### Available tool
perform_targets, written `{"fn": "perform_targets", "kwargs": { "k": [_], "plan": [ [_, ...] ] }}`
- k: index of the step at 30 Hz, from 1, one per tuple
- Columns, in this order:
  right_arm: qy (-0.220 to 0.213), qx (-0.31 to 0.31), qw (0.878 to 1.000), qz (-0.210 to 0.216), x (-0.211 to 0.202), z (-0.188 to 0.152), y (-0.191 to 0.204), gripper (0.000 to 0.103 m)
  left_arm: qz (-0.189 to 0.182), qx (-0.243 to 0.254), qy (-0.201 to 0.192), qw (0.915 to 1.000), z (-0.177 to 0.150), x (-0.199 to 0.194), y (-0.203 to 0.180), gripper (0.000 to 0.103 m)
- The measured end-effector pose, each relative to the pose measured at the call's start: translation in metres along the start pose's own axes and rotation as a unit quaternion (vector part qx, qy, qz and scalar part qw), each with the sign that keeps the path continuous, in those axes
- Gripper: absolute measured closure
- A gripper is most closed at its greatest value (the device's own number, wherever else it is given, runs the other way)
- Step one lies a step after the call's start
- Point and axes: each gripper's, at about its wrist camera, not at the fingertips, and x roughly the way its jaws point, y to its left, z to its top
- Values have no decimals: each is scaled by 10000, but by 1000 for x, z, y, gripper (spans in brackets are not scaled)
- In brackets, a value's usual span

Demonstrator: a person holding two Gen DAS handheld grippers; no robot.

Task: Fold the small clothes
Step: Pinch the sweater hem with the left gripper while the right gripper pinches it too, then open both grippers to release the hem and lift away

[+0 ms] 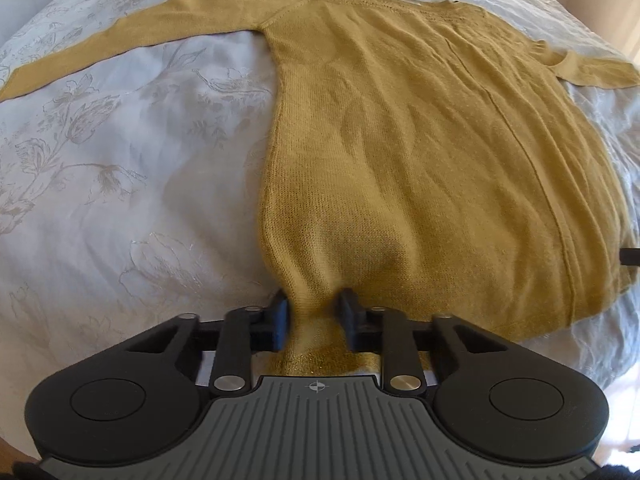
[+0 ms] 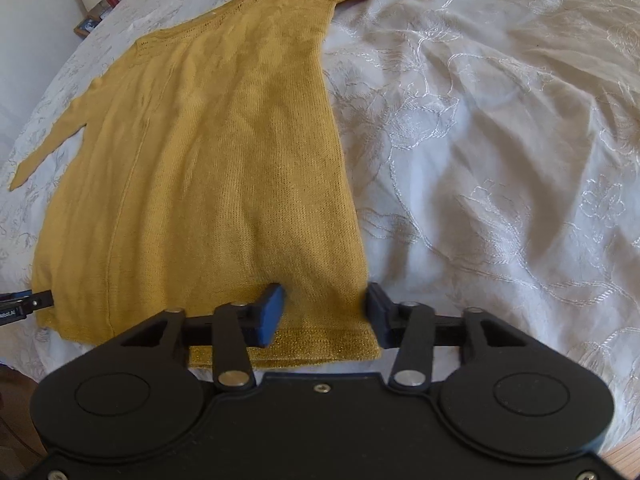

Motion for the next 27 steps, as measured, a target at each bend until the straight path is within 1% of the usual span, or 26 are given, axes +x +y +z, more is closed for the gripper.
{"fn": "perform_targets", "kwargs": {
  "k": [1, 5, 9, 13, 17, 20, 24, 26, 27],
  "plan": [
    [37, 58, 9999, 76, -1, 0, -1, 91, -61, -68, 22, 10000, 3, 2, 0, 96],
    [-64, -11, 10000, 42, -18, -1, 2, 92, -90, -327, -20, 9994, 7, -8, 7, 98],
    [-253, 97, 9996, -7, -39, -4, -4, 93, -94, -464, -70, 9989, 2, -24, 13, 98],
    [-265, 60, 9996, -94, -51, -10, -10, 94, -159, -651, -133, 9977, -6, -37, 18, 98],
    [-255, -56, 9994, -206, -57, -15, -7, 94, -158, -679, -178, 9974, -11, -47, 20, 98],
    [-201, -72, 9993, -302, -55, -16, -7, 94, -106, -723, -115, 9973, -14, -48, 25, 99],
    [-19, 132, 9988, -471, -39, -21, -13, 94, -7, -1008, 112, 9948, -22, -33, 38, 99],
    [163, 244, 9987, -423, -25, -22, -15, 94, 47, -922, 276, 9954, -21, -23, 35, 99],
    [257, 209, 9981, -521, -19, -22, -13, 92, 148, -784, 339, 9962, -20, -18, 32, 98]
  ]
}}
